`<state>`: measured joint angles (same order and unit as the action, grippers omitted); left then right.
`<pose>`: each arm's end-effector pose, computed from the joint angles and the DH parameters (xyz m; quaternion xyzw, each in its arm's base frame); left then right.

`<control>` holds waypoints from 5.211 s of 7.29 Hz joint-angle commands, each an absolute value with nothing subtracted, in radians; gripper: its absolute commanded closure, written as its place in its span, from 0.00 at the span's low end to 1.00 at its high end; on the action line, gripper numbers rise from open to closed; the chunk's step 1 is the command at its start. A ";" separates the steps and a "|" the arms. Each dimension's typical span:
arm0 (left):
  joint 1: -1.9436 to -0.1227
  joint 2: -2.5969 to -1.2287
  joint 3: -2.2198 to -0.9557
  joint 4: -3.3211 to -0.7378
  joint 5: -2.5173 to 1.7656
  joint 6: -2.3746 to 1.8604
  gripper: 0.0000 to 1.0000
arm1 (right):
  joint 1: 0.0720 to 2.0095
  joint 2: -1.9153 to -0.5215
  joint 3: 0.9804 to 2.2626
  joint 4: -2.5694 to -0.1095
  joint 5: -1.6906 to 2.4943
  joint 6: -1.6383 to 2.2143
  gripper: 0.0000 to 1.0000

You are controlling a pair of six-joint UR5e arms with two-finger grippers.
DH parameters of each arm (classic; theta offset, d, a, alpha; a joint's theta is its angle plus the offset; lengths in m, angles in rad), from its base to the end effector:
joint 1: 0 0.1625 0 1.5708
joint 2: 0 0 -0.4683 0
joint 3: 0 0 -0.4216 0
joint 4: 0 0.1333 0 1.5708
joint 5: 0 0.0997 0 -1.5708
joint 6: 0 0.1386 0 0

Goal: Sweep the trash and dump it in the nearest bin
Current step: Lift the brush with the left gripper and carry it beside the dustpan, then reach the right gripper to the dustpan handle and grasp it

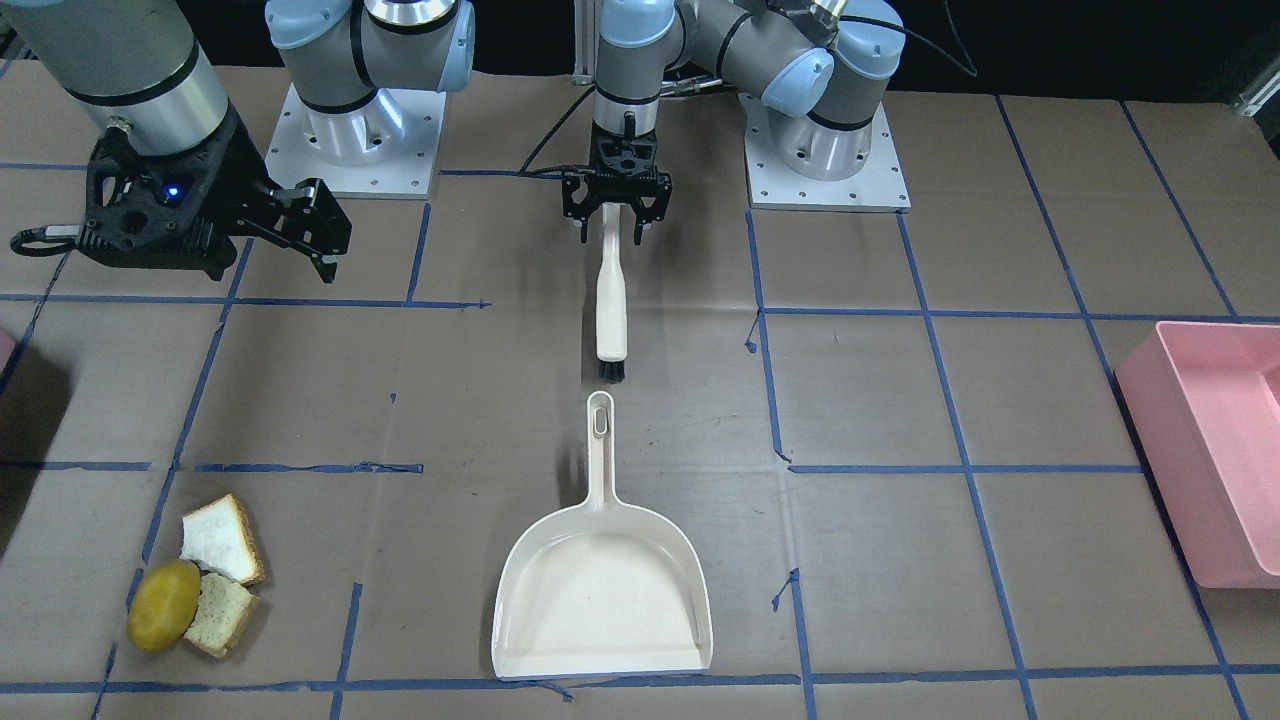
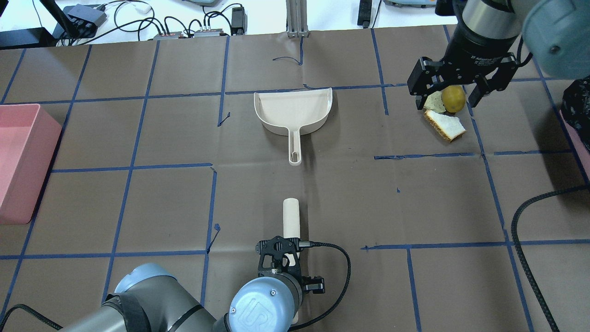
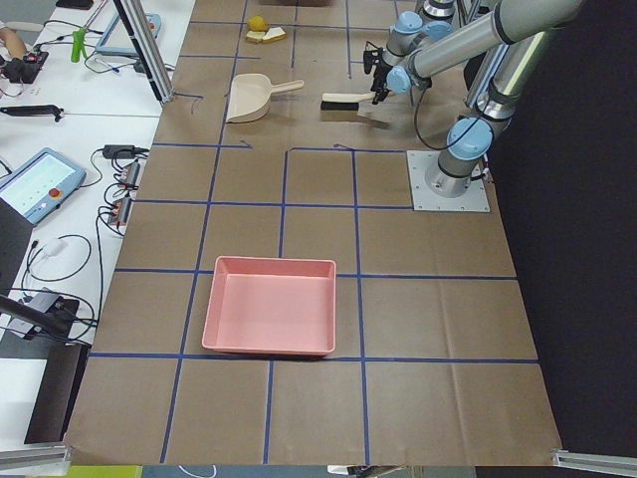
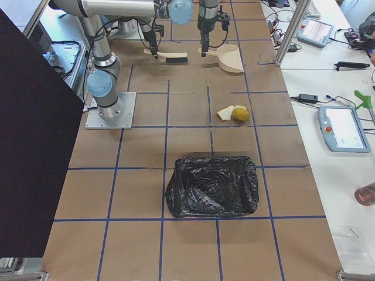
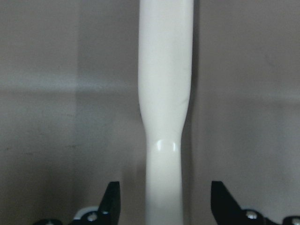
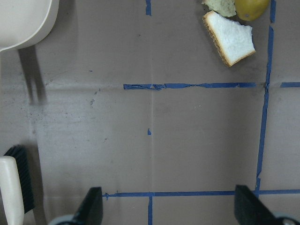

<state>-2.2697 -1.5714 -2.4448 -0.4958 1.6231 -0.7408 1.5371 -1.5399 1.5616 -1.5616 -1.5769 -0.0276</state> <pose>-0.3512 -0.2220 0.1915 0.0235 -0.9944 0.0923 0.0464 0.1145 -0.5355 0.4798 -0.0030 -0.9999 -0.0155 0.0026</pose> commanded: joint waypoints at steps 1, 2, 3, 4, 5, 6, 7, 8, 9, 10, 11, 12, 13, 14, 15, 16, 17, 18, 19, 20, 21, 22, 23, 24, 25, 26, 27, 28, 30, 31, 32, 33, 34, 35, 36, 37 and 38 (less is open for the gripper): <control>-2.269 -1.569 -2.444 -0.499 1.618 -0.733 0.40 | 1.537 -1.540 1.562 -1.562 -1.577 -0.028 0.00; -2.269 -1.566 -2.444 -0.500 1.621 -0.738 0.55 | 1.537 -1.540 1.562 -1.562 -1.577 -0.028 0.00; -2.270 -1.563 -2.445 -0.503 1.620 -0.742 0.67 | 1.537 -1.540 1.562 -1.562 -1.577 -0.028 0.00; -2.270 -1.552 -2.447 -0.503 1.617 -0.742 0.77 | 1.537 -1.540 1.562 -1.562 -1.577 -0.028 0.00; -2.270 -1.548 -2.447 -0.503 1.593 -0.742 0.85 | 1.537 -1.540 1.562 -1.562 -1.577 -0.028 0.00; -2.272 -1.536 -2.442 -0.502 1.577 -0.744 0.93 | 1.537 -1.540 1.562 -1.562 -1.577 -0.028 0.00; -2.272 -1.520 -2.431 -0.502 1.580 -0.744 0.95 | 1.537 -1.540 1.562 -1.562 -1.577 -0.028 0.00; -2.270 -1.490 -2.437 -0.506 1.591 -0.742 0.96 | 1.537 -1.540 1.562 -1.562 -1.577 -0.028 0.00; -2.258 -1.456 -2.437 -0.568 1.595 -0.744 0.98 | 1.537 -1.540 1.562 -1.562 -1.577 -0.028 0.00; -2.238 -1.428 -2.431 -0.627 1.620 -0.744 0.97 | 1.537 -1.540 1.562 -1.562 -1.577 -0.028 0.00; -2.211 -1.398 -2.407 -0.706 1.650 -0.733 0.97 | 1.537 -1.540 1.562 -1.562 -1.577 -0.028 0.00; -2.179 -1.369 -2.352 -0.821 1.651 -0.730 0.97 | 1.537 -1.540 1.560 -1.562 -1.571 -0.028 0.00; -2.137 -1.353 -2.291 -0.919 1.649 -0.703 0.97 | 1.537 -1.540 1.560 -1.562 -1.563 -0.028 0.00; -2.081 -1.347 -2.242 -0.970 1.649 -0.605 0.97 | 1.537 -1.540 1.559 -1.562 -1.565 -0.029 0.00; -2.016 -1.344 -2.196 -1.024 1.644 -0.518 0.97 | 1.537 -1.540 1.559 -1.552 -1.574 -0.029 0.00; -1.944 -1.345 -2.130 -1.102 1.640 -0.394 0.97 | 1.537 -1.540 1.560 -1.545 -1.577 -0.028 0.00; -1.875 -1.347 -2.068 -1.177 1.638 -0.283 0.97 | 1.537 -1.540 1.560 -1.542 -1.574 -0.023 0.00; -1.799 -1.353 -2.012 -1.240 1.640 -0.199 0.97 | 1.537 -1.543 1.554 -1.540 -1.574 -0.021 0.00; -1.716 -1.364 -1.962 -1.300 1.640 -0.084 0.97 | 1.537 -1.548 1.551 -1.543 -1.572 -0.021 0.00; -1.657 -1.377 -1.921 -1.359 1.635 -0.059 0.96 | 1.542 -1.534 1.551 -1.545 -1.560 -0.012 0.00; -1.629 -1.397 -1.892 -1.393 1.622 -0.060 0.96 | 1.554 -1.520 1.551 -1.554 -1.560 -0.014 0.00; -1.626 -1.419 -1.864 -1.400 1.624 -0.060 0.96 | 1.587 -1.485 1.539 -1.574 -1.560 0.021 0.00; -1.625 -1.427 -1.847 -1.426 1.632 -0.060 0.94 | 1.635 -1.432 1.487 -1.594 -1.560 0.081 0.00; -1.624 -1.425 -1.838 -1.443 1.625 -0.058 0.94 | 1.691 -1.354 1.403 -1.594 -1.559 0.151 0.00; -1.620 -1.425 -1.838 -1.469 1.621 -0.057 0.95 | 1.763 -1.257 1.320 -1.595 -1.559 0.232 0.00; -1.621 -1.424 -1.838 -1.483 1.620 -0.057 0.95 | 1.823 -1.164 1.225 -1.595 -1.557 0.277 0.00; -1.617 -1.420 -1.839 -1.512 1.609 -0.054 0.95 | 1.856 -1.090 1.160 -1.595 -1.555 0.328 0.00; -1.615 -1.420 -1.839 -1.531 1.606 -0.054 0.95 | 1.885 -1.039 1.135 -1.615 -1.555 0.378 0.00; -1.536 -1.419 -1.838 -1.565 1.541 -0.011 0.95 | 1.917 -0.988 1.140 -1.653 -1.555 0.419 0.00; -1.510 -1.417 -1.835 -1.572 1.525 0.014 0.95 | 1.942 -0.953 1.140 -1.693 -1.555 0.476 0.00; -1.509 -1.408 -1.851 -1.574 1.528 0.015 0.95 | 1.982 -0.922 1.147 -1.731 -1.558 0.509 0.00; -1.511 -1.402 -1.845 -1.598 1.532 0.015 0.94 | 1.986 -0.920 1.158 -1.732 -1.562 0.511 0.00; -1.512 -1.401 -1.848 -1.600 1.528 0.014 0.94 | 1.983 -0.934 1.195 -1.741 -1.559 0.511 0.00; -1.513 -1.399 -1.856 -1.600 1.528 0.014 0.94 | 1.977 -0.946 1.239 -1.767 -1.560 0.505 0.00; -1.513 -1.396 -1.856 -1.603 1.532 0.014 0.94 | 1.976 -0.959 1.283 -1.822 -1.562 0.496 0.00; -1.511 -1.397 -1.858 -1.603 1.532 0.015 0.94 | 1.977 -0.962 1.319 -1.865 -1.565 0.494 0.00; -1.512 -1.394 -1.859 -1.611 1.531 0.015 0.94 | 1.979 -0.962 1.353 -1.925 -1.562 0.497 0.00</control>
